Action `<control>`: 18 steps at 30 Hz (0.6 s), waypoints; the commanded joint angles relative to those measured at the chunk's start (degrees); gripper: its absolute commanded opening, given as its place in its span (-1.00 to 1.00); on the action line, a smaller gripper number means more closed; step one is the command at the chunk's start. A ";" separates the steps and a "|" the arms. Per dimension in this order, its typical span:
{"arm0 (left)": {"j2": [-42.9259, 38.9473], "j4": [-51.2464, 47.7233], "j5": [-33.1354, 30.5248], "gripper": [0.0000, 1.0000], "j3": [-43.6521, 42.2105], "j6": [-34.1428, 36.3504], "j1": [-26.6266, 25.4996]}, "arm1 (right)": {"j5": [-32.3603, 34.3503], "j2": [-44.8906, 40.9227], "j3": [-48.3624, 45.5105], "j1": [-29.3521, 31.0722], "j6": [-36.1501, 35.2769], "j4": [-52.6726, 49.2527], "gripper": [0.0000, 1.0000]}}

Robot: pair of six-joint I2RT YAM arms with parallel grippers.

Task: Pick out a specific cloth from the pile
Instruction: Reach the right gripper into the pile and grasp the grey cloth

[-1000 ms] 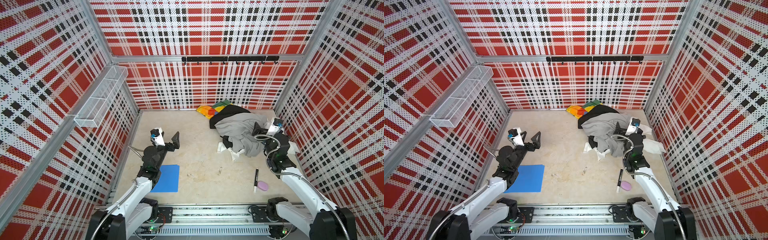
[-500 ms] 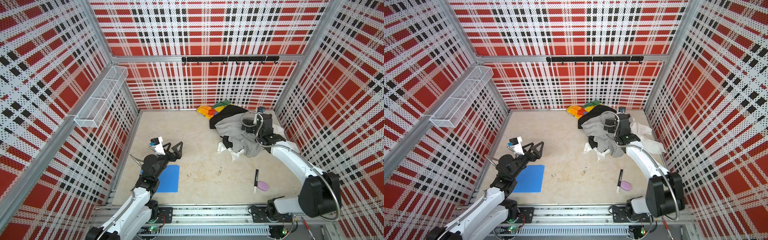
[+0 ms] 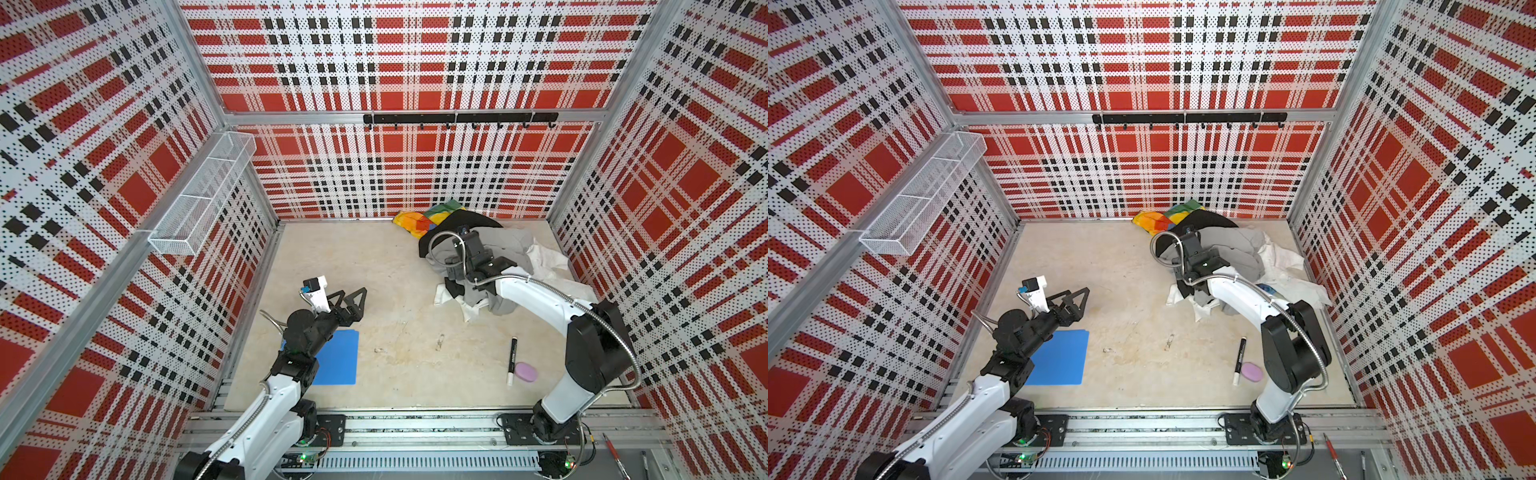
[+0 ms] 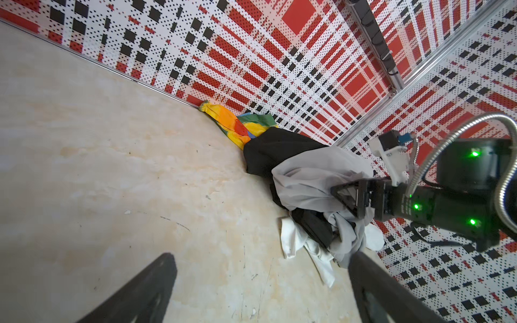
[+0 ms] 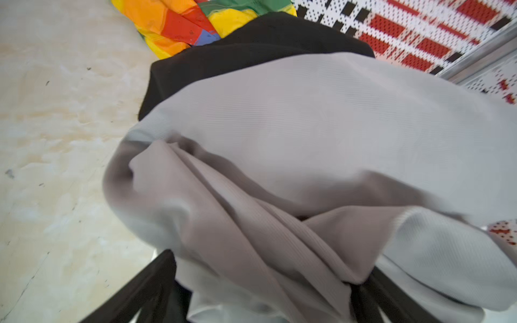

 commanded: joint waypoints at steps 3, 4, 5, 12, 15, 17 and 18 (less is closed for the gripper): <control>-0.01 -0.64 1.39 0.99 0.11 -0.51 1.49 | 7.86 -8.04 -1.76 2.51 -0.83 -1.98 1.00; 0.21 -0.62 1.62 0.99 0.29 -0.50 1.84 | 7.19 -9.42 -2.37 3.09 -1.04 -2.43 1.00; 0.40 -0.68 1.81 0.98 0.47 -0.52 2.06 | 5.77 -10.36 -3.02 3.48 -0.84 -2.89 1.00; 0.43 -0.62 1.76 0.99 0.87 -0.90 2.28 | -2.13 -2.89 -4.23 3.38 -0.16 -3.74 1.00; -0.16 -0.59 1.89 0.98 0.57 -1.40 2.28 | -2.57 2.87 -2.30 1.80 1.10 -4.43 1.00; -0.62 -0.63 1.84 0.99 0.16 -1.48 2.28 | -3.49 6.43 -1.15 0.13 2.54 -4.84 1.00; -0.82 -0.63 1.81 0.99 0.04 -1.55 2.28 | -3.55 8.03 -0.96 -0.48 2.72 -4.55 1.00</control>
